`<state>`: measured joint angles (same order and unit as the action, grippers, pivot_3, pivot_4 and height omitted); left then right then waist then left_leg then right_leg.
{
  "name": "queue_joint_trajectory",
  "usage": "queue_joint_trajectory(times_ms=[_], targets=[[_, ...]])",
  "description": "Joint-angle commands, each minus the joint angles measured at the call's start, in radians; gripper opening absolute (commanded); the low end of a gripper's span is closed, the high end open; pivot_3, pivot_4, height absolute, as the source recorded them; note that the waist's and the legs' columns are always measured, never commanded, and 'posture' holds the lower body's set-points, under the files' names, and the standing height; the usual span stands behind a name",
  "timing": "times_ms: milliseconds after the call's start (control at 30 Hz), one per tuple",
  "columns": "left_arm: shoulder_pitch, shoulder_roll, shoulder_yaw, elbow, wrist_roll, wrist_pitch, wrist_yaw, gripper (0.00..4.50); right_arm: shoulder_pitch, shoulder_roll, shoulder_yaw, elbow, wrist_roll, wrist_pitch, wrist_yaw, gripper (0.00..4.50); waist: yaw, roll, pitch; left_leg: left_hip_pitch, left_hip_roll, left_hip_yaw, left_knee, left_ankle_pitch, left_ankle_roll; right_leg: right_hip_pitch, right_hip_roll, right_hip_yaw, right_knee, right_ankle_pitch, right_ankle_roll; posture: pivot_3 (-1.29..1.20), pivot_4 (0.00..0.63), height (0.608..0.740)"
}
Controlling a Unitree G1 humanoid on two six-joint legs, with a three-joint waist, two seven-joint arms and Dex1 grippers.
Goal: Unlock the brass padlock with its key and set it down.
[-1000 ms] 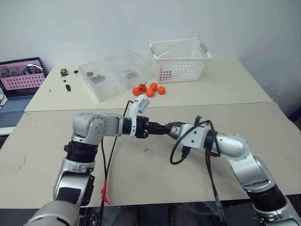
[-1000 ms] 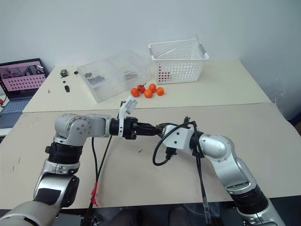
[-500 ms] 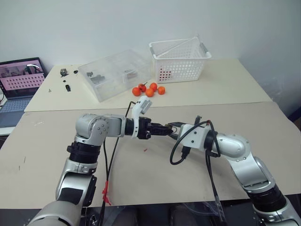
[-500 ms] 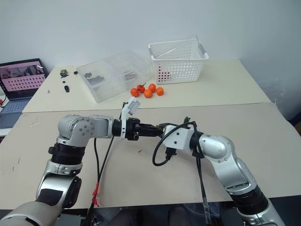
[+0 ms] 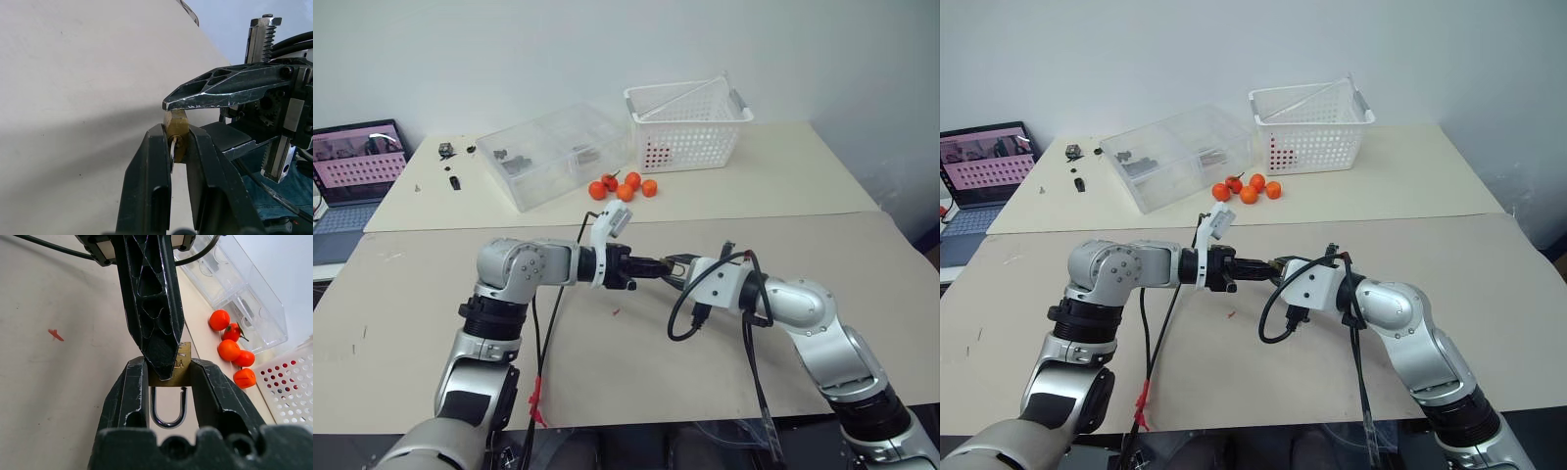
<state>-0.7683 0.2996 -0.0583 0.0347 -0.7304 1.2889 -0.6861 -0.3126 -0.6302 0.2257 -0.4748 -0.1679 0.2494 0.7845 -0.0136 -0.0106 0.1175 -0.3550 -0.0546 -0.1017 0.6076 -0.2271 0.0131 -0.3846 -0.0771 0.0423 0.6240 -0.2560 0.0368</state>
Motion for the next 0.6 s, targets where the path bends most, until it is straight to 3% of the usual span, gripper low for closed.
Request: queue_joint_trajectory(times_ms=[33,67,267,300,600], targets=[[-0.01,-0.007,0.026,-0.002,-0.013,-0.004,-0.001,0.01,-0.006,0.008,-0.021,-0.054,0.025,0.003,-0.006,0.92,0.0,0.0,0.0,0.0,0.0,0.0,0.0,0.0,0.0,0.0,0.0,0.0,0.0,0.0,0.0,0.0,0.15,0.74],[-0.012,-0.007,0.026,0.0,-0.013,-0.004,-0.001,0.01,-0.007,0.011,-0.023,-0.054,0.031,0.006,-0.006,0.92,0.0,0.0,0.0,0.0,0.0,0.0,0.0,0.0,0.0,0.0,0.0,0.0,0.0,0.0,0.0,0.0,0.15,0.74],[-0.018,-0.002,0.03,0.009,-0.013,-0.003,-0.007,0.01,0.008,-0.005,-0.048,-0.081,0.083,0.042,0.025,3.11,0.0,0.0,0.0,0.0,0.0,0.0,0.0,0.0,0.0,0.0,0.0,0.0,0.0,0.0,0.0,0.0,0.15,0.74],[-0.022,0.004,0.033,0.016,-0.013,-0.004,-0.012,0.01,0.018,-0.017,-0.06,-0.088,0.099,0.052,0.038,3.3,0.0,0.0,0.0,0.0,0.0,0.0,0.0,0.0,0.0,0.0,0.0,0.0,0.0,0.0,0.0,0.0,0.15,0.74],[-0.055,0.062,0.108,0.102,-0.06,0.074,-0.045,0.01,0.094,-0.097,-0.249,-0.132,0.303,0.144,0.1,3.3,0.0,0.0,0.0,0.0,0.0,0.0,0.0,0.0,0.0,0.0,0.0,0.0,0.0,0.0,0.0,0.0,0.15,0.74]])
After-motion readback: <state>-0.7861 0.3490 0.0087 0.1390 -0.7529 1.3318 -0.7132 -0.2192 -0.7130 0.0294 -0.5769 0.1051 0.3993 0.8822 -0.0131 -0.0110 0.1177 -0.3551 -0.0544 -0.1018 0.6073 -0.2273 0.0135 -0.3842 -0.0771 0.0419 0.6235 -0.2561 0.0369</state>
